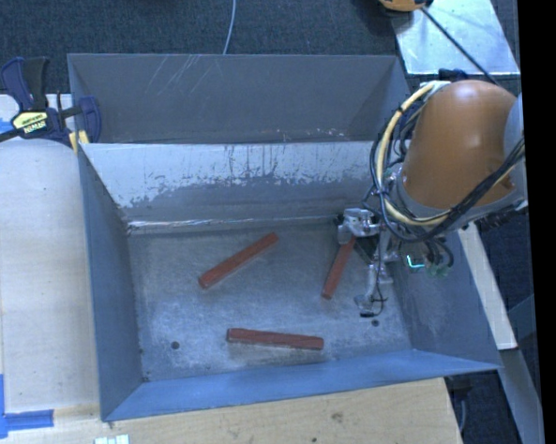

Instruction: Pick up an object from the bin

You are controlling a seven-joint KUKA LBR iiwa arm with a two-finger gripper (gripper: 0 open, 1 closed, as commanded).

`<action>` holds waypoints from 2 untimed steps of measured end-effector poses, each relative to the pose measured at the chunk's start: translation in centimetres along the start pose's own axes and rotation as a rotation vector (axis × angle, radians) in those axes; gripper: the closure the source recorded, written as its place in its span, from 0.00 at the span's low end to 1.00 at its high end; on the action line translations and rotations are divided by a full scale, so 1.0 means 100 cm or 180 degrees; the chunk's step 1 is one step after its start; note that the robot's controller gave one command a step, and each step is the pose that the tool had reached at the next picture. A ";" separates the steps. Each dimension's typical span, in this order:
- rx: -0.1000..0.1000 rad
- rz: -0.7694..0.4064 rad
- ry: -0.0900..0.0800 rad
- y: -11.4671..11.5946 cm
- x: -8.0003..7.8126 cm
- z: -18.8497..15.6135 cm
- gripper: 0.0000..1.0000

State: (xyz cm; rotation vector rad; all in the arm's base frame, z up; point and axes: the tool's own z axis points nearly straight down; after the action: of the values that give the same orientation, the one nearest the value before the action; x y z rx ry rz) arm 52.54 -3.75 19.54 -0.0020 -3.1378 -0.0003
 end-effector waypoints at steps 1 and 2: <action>0.0003 -0.0013 -0.0024 0.001 -0.002 -0.002 0.00; 0.0003 -0.0451 -0.0029 0.043 0.007 0.069 0.00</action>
Offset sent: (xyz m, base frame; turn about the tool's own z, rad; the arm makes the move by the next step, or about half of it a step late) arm -0.0161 0.0776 -0.1254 -0.2507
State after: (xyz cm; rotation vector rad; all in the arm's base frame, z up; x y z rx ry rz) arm 51.79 0.58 12.65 0.2206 -3.1391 0.0010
